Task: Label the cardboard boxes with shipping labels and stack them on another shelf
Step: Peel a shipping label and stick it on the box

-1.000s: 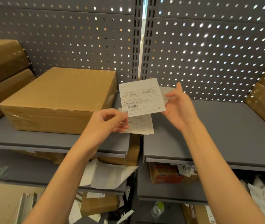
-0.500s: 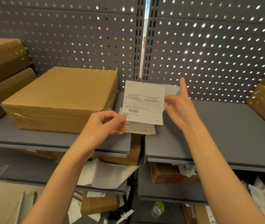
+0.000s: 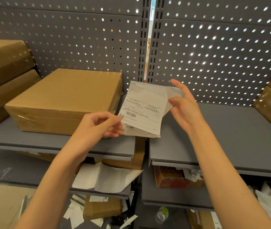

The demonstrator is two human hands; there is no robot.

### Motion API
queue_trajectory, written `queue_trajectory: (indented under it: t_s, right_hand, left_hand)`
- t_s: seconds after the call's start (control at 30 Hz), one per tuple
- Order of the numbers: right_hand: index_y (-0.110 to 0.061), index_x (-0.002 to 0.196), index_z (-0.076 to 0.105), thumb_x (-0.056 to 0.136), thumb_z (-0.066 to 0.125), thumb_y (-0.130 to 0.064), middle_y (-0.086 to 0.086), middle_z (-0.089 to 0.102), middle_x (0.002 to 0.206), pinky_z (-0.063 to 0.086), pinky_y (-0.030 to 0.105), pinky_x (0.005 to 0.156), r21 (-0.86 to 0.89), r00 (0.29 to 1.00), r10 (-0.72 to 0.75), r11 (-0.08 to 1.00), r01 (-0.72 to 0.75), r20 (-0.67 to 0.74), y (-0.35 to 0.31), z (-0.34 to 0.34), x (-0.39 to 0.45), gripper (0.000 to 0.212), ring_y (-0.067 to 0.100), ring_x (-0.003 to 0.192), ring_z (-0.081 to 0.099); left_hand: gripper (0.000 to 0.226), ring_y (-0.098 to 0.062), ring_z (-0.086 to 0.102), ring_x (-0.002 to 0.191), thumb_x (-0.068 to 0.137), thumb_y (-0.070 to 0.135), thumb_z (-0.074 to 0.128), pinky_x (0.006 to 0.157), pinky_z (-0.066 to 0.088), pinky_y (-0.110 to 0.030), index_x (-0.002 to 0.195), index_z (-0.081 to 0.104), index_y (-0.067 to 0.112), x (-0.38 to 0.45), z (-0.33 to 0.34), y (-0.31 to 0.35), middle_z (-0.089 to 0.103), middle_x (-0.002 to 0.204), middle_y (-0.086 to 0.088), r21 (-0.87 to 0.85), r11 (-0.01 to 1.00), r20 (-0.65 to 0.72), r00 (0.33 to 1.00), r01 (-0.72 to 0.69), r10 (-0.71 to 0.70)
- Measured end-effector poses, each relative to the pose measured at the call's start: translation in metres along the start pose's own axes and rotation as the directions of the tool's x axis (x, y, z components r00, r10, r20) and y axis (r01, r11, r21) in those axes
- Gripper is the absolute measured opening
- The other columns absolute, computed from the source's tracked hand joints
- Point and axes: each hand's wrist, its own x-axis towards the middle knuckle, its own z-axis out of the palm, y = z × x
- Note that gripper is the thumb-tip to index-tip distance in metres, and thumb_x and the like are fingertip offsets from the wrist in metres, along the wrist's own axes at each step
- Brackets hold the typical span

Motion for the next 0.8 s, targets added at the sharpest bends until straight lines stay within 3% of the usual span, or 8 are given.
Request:
queue_trajectory:
  t_s: [0.13, 0.27, 0.5, 0.67, 0.73, 0.8]
  right_hand:
    - [-0.021, 0.104, 0.052, 0.087, 0.035, 0.015, 0.008, 0.055, 0.105, 0.055, 0.022, 0.062, -0.239, 0.999, -0.028, 0.97, 0.034, 0.029, 0.002, 0.001, 0.002, 0.043, 0.019, 0.089, 0.057]
    - [-0.031, 0.11, 0.05, 0.091, 0.044, 0.008, 0.014, 0.051, 0.125, 0.058, 0.026, 0.066, -0.442, 0.992, -0.097, 0.888, 0.123, 0.08, 0.003, -0.005, 0.002, 0.043, 0.028, 0.105, 0.058]
    - [-0.013, 0.104, 0.051, 0.089, 0.057, 0.001, 0.021, 0.06, 0.1, 0.05, 0.018, 0.051, -0.566, 0.97, -0.244, 0.801, 0.197, -0.007, 0.002, -0.012, -0.001, 0.021, 0.005, 0.051, 0.061]
    - [-0.008, 0.104, 0.055, 0.087, 0.063, -0.007, -0.001, 0.06, 0.082, 0.053, 0.027, 0.06, -0.625, 0.949, -0.309, 0.754, 0.204, -0.063, 0.005, -0.014, 0.002, 0.019, 0.006, 0.047, 0.06]
    - [-0.009, 0.103, 0.056, 0.086, 0.064, -0.008, 0.003, 0.061, 0.088, 0.053, 0.029, 0.06, -0.612, 0.945, -0.315, 0.765, 0.201, -0.084, 0.005, -0.014, 0.005, 0.018, 0.005, 0.048, 0.058]
    - [-0.011, 0.101, 0.056, 0.087, 0.064, -0.008, 0.01, 0.061, 0.094, 0.05, 0.02, 0.054, -0.599, 0.945, -0.315, 0.775, 0.202, -0.089, 0.004, -0.014, 0.007, 0.016, 0.002, 0.045, 0.053]
  left_hand:
    - [0.02, -0.017, 0.07, 0.071, 0.086, 0.017, 0.06, 0.065, 0.057, -0.019, 0.086, 0.069, -0.001, 0.0, -0.002, 0.002, 0.072, 0.076, -0.007, -0.015, 1.0, -0.017, 1.0, -0.005, 0.004]
    - [0.019, -0.015, 0.069, 0.069, 0.087, 0.017, 0.06, 0.062, 0.056, -0.018, 0.085, 0.069, 0.0, 0.0, -0.002, 0.004, 0.072, 0.074, -0.005, -0.026, 1.0, -0.035, 0.999, -0.014, 0.013]
    - [0.02, -0.018, 0.069, 0.071, 0.086, 0.018, 0.061, 0.066, 0.057, -0.022, 0.083, 0.069, 0.0, 0.0, -0.005, 0.003, 0.072, 0.076, -0.008, -0.009, 1.0, -0.048, 0.999, -0.019, 0.019]
    - [0.022, -0.019, 0.069, 0.072, 0.087, 0.017, 0.061, 0.069, 0.059, -0.025, 0.088, 0.069, -0.003, -0.001, -0.007, 0.003, 0.071, 0.079, -0.012, 0.019, 0.999, -0.046, 0.999, -0.026, 0.027]
    - [0.023, -0.02, 0.068, 0.073, 0.087, 0.017, 0.06, 0.069, 0.059, -0.025, 0.088, 0.068, -0.005, -0.002, -0.008, 0.002, 0.071, 0.081, -0.014, 0.026, 0.999, -0.046, 0.999, -0.028, 0.029]
    - [0.024, -0.021, 0.068, 0.073, 0.086, 0.016, 0.06, 0.068, 0.058, -0.024, 0.088, 0.068, -0.006, -0.003, -0.01, 0.001, 0.07, 0.082, -0.016, 0.032, 0.999, -0.042, 0.999, -0.028, 0.029]
